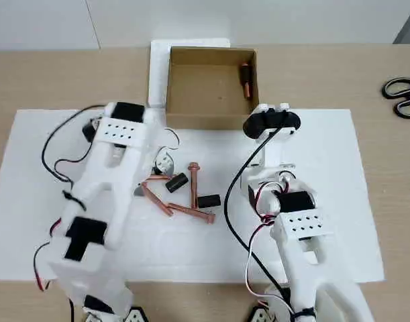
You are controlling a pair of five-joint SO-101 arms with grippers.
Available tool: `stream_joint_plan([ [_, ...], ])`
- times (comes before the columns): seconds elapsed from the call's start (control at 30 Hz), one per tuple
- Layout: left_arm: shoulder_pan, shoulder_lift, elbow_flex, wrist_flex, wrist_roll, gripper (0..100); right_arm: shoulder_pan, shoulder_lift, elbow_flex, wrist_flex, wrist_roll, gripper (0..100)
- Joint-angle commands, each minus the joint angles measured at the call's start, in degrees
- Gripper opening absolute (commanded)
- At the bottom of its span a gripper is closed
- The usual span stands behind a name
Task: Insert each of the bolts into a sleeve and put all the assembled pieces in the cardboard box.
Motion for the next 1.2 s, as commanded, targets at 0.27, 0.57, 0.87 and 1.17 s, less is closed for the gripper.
stream_joint_plan([
  [0.27, -1.93, 1.93, -2.33, -0.35, 0.88, 26, 0.48, -1.98, -0.53, -1.19, -0.35, 0.5],
  [0.57, -5.01, 2.02, -2.15, 0.7, 0.88, 26, 0.48, -1.98, -0.53, -1.1, -0.35, 0.5],
  [0.87, -5.01, 2.11, -2.07, 0.79, 0.88, 26, 0.48, -1.98, -0.53, -1.1, -0.35, 0.5],
  [1.17, -3.34, 3.08, 0.22, 0.44, 0.62, 26, 0.48, -1.98, -0.53, -1.1, -0.35, 0.5],
])
